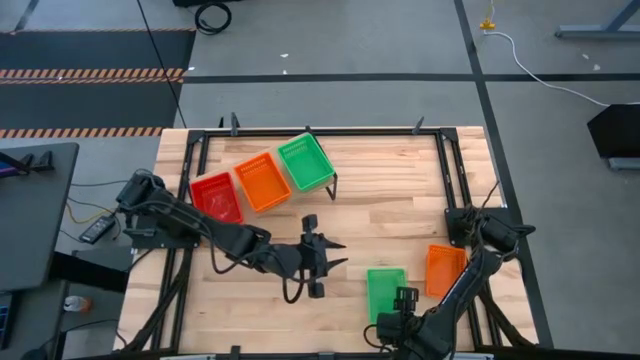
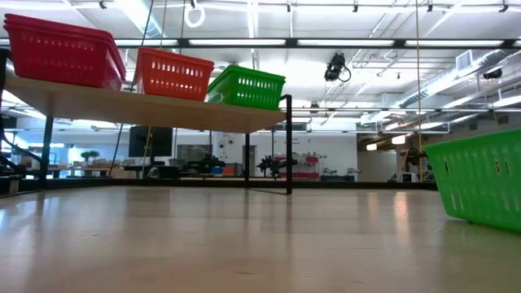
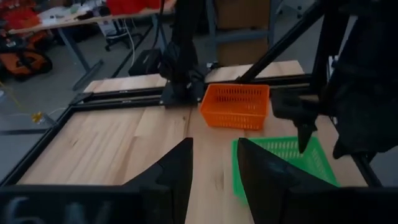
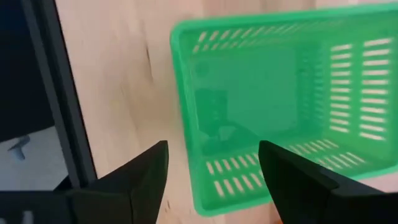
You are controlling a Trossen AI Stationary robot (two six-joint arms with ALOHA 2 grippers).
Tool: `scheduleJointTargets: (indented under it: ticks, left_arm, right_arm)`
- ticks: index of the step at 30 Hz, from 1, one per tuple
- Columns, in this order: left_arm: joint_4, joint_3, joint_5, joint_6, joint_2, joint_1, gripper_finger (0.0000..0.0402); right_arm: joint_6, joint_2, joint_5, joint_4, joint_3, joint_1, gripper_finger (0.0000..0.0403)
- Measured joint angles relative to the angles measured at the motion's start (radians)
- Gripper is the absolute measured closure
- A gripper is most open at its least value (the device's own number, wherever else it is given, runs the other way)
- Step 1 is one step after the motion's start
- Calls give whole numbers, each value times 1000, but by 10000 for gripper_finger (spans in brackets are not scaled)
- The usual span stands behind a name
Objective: Stack baskets on shelf by color
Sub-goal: Stack the green bin on the green bins on the shelf
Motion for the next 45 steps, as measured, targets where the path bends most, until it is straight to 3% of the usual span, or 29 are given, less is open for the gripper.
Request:
scheduleJointTargets:
  ticks: [8, 14, 19, 22, 26, 29, 35, 41, 45]
  left_arm:
    - [274, -116, 0, 69, -4, 8, 269]
    - [220, -127, 4, 59, -55, -7, 269]
    - [-44, -128, -56, -22, -120, -60, 269]
    - [-55, -128, -142, -27, -141, -97, 269]
    - [-54, -128, -160, 31, -145, -129, 269]
    - [-50, -128, -200, 41, -145, -143, 269]
    - [-34, -128, -294, 40, -150, -155, 269]
    - [-24, -128, -311, 24, -150, -186, 269]
    - [-25, -128, -344, -26, -150, -219, 269]
  right_arm:
    - [-23, 0, -4, 137, -104, 0, 154]
    - [-24, 0, -12, 134, -182, -8, 183]
    - [-57, 0, -11, 136, -216, -17, 252]
    - [-103, 0, -10, 142, -224, -27, 315]
    - [-160, 1, 1, 116, -220, -45, 391]
    - [-157, 1, 52, 42, -199, -60, 385]
    - [-215, 1, 251, -216, -94, -101, 394]
    - [-402, 1, 408, -357, 62, -190, 394]
    - [-589, -11, 475, -360, 166, -265, 396]
